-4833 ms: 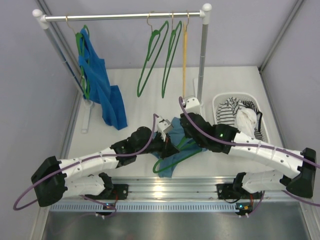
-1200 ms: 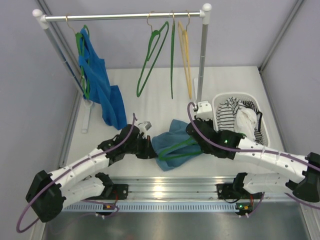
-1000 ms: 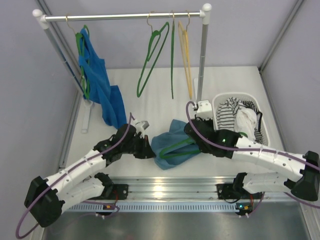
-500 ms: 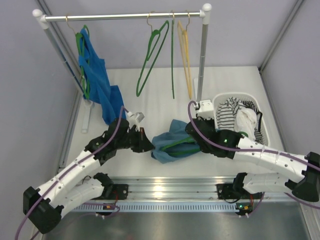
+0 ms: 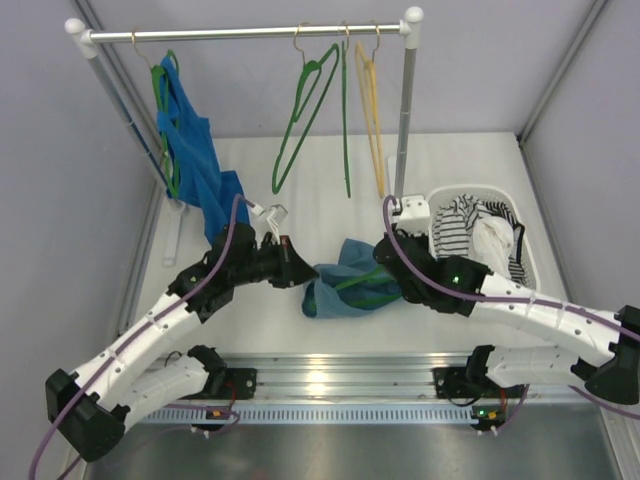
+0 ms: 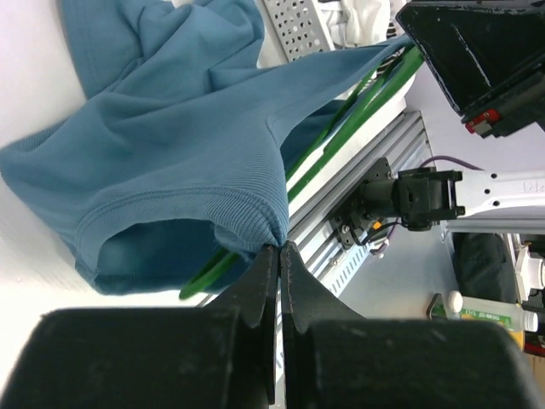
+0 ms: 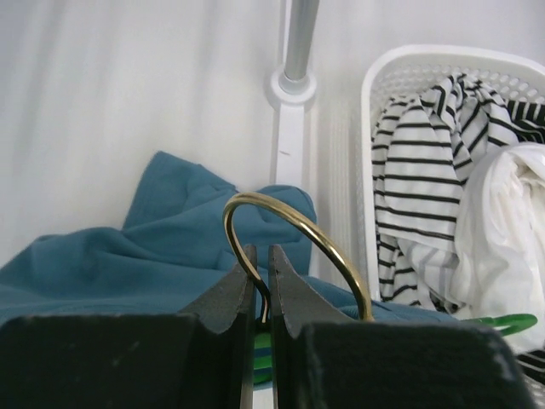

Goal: Place the tank top on the hanger

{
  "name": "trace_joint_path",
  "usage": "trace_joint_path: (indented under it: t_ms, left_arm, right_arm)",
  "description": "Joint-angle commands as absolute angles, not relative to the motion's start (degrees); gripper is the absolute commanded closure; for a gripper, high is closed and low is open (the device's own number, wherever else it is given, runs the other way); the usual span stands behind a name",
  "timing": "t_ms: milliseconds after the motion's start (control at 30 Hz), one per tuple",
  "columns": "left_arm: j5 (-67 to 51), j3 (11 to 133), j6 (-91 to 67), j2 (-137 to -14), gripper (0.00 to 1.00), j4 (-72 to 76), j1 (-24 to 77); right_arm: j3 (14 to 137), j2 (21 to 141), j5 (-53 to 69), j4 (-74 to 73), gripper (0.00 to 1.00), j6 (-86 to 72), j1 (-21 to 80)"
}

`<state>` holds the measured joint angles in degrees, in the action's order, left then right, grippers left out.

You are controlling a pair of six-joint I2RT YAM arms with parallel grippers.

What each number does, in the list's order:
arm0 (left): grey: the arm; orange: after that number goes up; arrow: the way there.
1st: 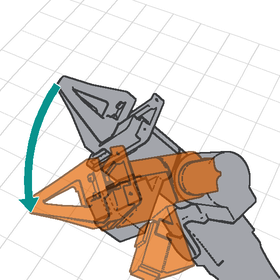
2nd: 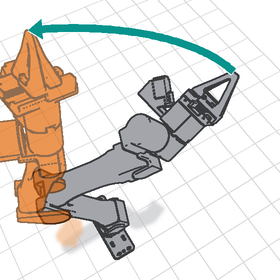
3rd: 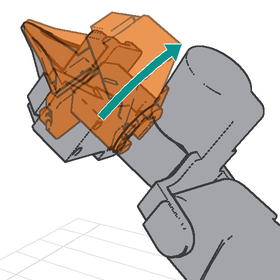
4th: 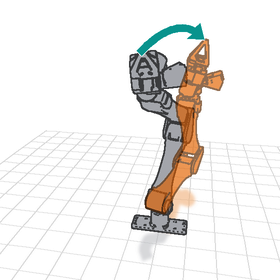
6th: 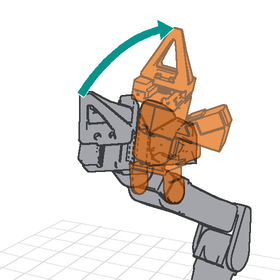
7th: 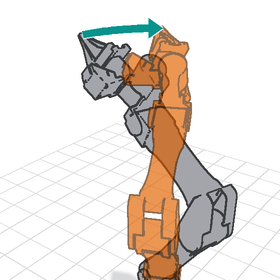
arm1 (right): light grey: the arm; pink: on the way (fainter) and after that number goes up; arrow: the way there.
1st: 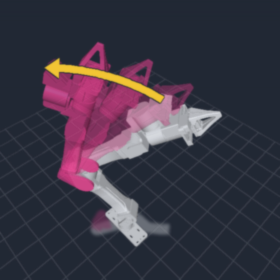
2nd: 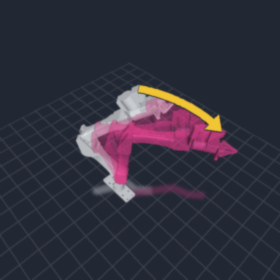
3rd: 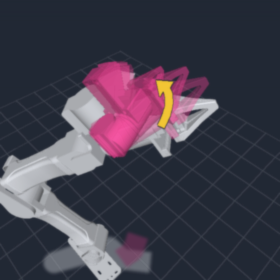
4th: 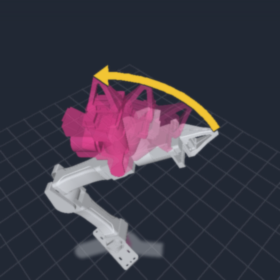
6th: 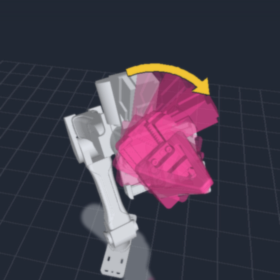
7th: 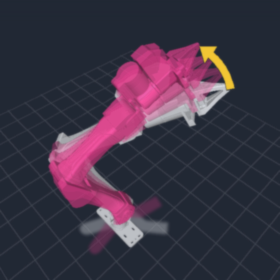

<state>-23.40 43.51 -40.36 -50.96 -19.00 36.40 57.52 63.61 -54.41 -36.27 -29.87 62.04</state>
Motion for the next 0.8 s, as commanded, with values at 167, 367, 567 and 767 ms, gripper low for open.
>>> trace_joint_path:
  t_ms: [167,367,567,767]
  left_arm:
    - [-22.59,51.23,-40.07,-53.00,1.00,-15.21,36.12]
    - [-24.26,54.40,-42.09,-52.82,1.00,-13.97,36.12]
    - [-24.70,56.51,-40.78,-51.85,1.00,-15.90,36.12]
    - [-24.79,56.25,-40.00,-51.42,1.00,-16.25,36.21]
  right_arm:
    - [66.09,62.66,-50.36,-34.19,1.00,-32.95,61.26]
    - [68.11,65.30,-50.89,-35.86,1.00,-34.98,60.47]
    - [69.43,65.65,-49.04,-33.93,1.00,-33.93,58.45]
    - [71.63,66.89,-46.85,-32.88,1.00,-33.49,58.27]
